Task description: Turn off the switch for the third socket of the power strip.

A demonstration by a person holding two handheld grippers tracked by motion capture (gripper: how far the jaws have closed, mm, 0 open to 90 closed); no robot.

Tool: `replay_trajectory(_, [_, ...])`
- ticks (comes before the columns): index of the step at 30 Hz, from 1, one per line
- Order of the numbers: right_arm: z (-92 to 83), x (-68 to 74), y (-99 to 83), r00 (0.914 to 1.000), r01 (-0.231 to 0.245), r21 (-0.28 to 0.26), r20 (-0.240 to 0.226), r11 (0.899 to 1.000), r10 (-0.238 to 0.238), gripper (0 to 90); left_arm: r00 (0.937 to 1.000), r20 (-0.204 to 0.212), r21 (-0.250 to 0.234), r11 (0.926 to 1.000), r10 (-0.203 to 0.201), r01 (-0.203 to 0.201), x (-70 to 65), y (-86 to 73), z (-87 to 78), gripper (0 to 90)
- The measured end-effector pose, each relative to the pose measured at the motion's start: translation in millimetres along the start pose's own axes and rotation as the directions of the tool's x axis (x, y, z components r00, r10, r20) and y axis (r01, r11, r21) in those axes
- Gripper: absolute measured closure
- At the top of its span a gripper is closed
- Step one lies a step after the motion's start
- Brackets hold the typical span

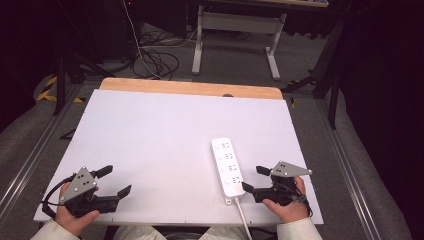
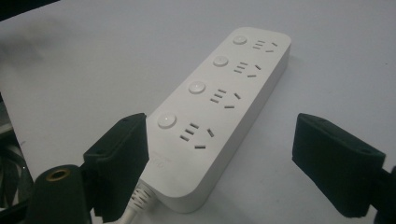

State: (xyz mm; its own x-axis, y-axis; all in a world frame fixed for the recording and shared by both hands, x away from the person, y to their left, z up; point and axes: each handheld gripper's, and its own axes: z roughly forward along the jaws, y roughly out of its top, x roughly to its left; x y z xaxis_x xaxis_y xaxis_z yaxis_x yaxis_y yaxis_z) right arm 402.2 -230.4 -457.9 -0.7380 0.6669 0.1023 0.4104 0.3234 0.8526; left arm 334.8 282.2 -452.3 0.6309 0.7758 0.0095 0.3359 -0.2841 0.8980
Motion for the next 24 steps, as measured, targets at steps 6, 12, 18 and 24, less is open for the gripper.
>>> replay_trajectory(6, [-1.9,-1.0,-13.0,0.9991,0.037,-0.025,0.021,0.999,-0.037,15.0,1.0,0.003,-0.006,1.0,-0.004,0.004,-0.1,-0.3,0.3,14.7])
replay_trajectory(12, [-1.6,-2.4,-23.0,0.9958,0.083,-0.021,0.039,0.996,-0.083,11.7,1.0,-0.003,0.002,1.0,0.006,-0.006,0.7,-1.1,1.2,14.5])
replay_trajectory(18, [-0.8,-3.2,-30.6,0.9958,0.079,-0.032,0.05,0.996,-0.077,11.6,1.0,-0.006,-0.006,1.0,0.0,0.0,2.5,-3.5,2.7,14.4])
replay_trajectory(24, [0.2,-5.0,-38.4,0.9947,0.063,-0.02,0.083,0.998,-0.061,11.3,1.0,-0.002,0.005,1.0,0.007,-0.007,3.1,-5.4,5.4,12.6])
